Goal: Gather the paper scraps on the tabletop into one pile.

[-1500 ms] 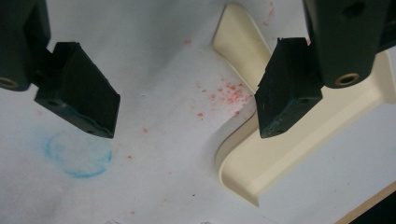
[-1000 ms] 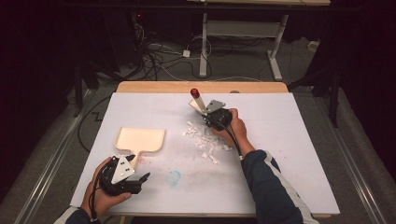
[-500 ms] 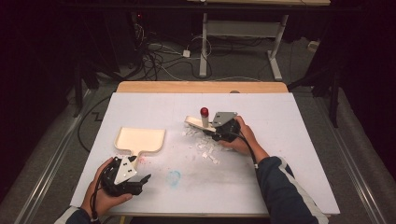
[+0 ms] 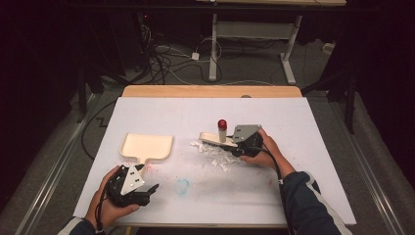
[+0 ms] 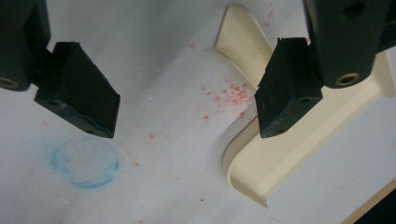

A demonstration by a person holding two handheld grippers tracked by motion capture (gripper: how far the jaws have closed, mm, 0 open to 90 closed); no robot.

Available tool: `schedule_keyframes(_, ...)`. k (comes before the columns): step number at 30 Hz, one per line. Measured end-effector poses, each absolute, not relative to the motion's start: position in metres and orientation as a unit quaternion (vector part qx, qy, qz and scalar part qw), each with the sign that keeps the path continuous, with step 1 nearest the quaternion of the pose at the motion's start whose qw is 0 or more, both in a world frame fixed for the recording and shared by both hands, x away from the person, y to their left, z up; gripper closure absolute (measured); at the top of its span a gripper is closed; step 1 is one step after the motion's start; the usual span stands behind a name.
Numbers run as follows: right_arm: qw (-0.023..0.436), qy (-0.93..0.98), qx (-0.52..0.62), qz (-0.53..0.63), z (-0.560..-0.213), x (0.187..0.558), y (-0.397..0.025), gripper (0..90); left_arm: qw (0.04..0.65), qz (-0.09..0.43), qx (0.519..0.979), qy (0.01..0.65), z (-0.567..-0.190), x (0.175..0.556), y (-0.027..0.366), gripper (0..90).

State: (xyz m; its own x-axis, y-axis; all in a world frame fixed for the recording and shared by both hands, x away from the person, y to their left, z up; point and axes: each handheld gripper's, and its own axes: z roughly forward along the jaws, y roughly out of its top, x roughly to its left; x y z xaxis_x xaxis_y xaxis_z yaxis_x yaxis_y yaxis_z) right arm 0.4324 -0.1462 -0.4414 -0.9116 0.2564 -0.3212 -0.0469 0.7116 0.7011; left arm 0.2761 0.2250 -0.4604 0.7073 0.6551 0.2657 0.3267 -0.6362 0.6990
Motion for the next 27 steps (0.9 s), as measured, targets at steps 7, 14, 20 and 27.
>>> schedule_keyframes(7, 0.217, 0.888, 0.089, 0.395, -0.436, 0.429, -0.151, 67.4, 0.320, 0.258, 0.867, 0.283, -0.461, 0.276, 0.225, 21.2)
schedule_keyframes(14, 0.253, 0.871, 0.121, 0.403, -0.424, 0.430, -0.158, 67.4, 0.318, 0.258, 0.867, 0.283, -0.460, 0.276, 0.225, 21.2)
schedule_keyframes(20, 0.243, 0.858, 0.165, 0.422, -0.410, 0.423, -0.157, 67.4, 0.319, 0.259, 0.866, 0.283, -0.460, 0.276, 0.226, 21.2)
schedule_keyframes(27, 0.181, 0.833, 0.253, 0.458, -0.398, 0.399, -0.133, 67.4, 0.321, 0.261, 0.864, 0.286, -0.459, 0.275, 0.227, 21.2)
